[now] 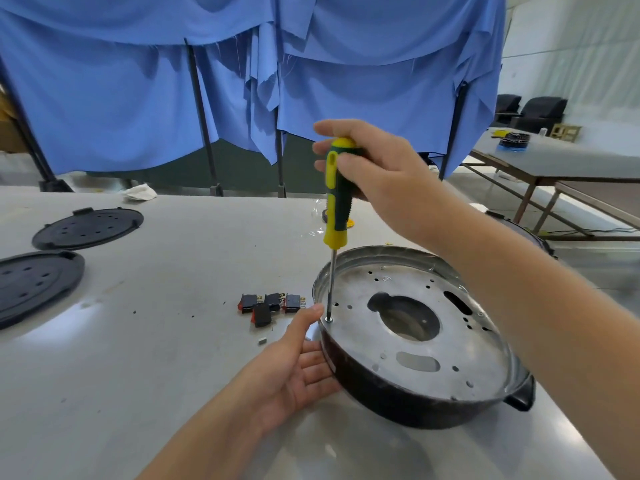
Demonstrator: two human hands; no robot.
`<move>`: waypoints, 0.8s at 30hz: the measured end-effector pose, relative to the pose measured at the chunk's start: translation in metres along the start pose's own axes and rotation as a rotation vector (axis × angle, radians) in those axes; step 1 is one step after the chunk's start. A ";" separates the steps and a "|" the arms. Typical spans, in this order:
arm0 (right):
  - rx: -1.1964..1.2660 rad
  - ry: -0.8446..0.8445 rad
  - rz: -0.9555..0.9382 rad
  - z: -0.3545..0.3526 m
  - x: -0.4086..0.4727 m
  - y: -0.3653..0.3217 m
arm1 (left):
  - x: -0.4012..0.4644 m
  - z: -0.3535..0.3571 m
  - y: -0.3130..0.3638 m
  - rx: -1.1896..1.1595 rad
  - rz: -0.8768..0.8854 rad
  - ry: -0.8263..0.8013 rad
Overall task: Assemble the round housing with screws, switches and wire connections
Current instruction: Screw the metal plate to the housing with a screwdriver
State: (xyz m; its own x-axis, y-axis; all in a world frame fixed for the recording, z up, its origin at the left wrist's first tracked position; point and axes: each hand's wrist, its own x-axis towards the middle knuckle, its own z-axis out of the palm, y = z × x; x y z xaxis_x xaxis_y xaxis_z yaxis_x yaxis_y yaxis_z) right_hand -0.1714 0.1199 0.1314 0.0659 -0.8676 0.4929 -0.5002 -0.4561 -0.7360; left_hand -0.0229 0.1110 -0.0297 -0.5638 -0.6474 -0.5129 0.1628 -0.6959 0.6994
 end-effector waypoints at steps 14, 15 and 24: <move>0.392 0.065 0.047 0.013 -0.005 0.009 | -0.003 0.002 0.001 0.009 -0.003 0.010; 0.365 0.094 0.008 0.012 -0.007 0.012 | -0.003 0.002 0.000 0.014 -0.005 0.009; 0.058 0.193 0.021 0.028 -0.020 0.034 | -0.001 0.004 -0.001 0.029 0.008 0.012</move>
State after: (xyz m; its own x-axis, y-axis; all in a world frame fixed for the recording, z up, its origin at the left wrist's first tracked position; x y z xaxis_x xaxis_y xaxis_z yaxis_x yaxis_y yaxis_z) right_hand -0.1655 0.1161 0.0841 -0.1133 -0.8254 0.5531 -0.4488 -0.4542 -0.7696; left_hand -0.0254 0.1140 -0.0279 -0.5529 -0.6565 -0.5131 0.1438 -0.6817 0.7174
